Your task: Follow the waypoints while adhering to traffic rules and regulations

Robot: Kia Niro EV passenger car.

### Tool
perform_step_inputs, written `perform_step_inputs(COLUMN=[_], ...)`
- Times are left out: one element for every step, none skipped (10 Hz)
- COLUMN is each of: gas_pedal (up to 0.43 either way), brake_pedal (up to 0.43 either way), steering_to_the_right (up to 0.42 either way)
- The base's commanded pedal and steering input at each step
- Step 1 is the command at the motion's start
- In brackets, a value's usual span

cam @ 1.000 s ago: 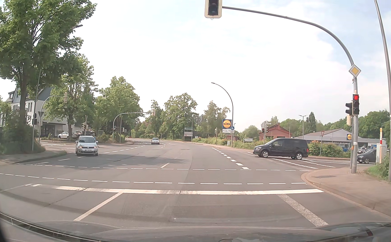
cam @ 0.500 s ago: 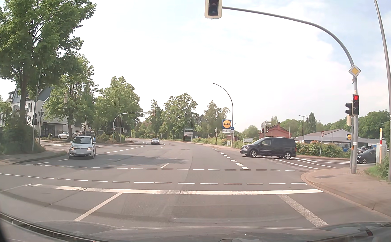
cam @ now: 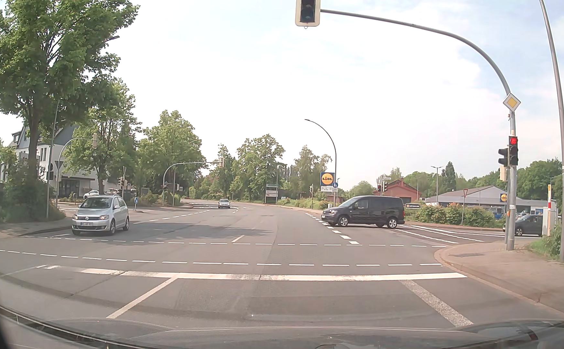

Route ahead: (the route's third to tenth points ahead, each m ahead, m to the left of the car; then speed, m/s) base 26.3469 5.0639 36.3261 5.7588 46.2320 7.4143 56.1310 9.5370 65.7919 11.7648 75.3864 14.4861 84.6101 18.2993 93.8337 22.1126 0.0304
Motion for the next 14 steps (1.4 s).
perform_step_inputs(gas_pedal=[0.0, 0.0, 0.0, 0.0, 0.0, 0.0, 0.0, 0.0, 0.0, 0.0, 0.0, 0.0, 0.0, 0.0], brake_pedal=[0.0, 0.0, 0.0, 0.0, 0.0, 0.0, 0.0, 0.0, 0.0, 0.0, 0.0, 0.0, 0.0, 0.0], steering_to_the_right=[-0.018, -0.018, -0.018, -0.018, -0.018, -0.018, -0.018, -0.018, -0.018, -0.018, -0.018, -0.018, -0.018, -0.018])
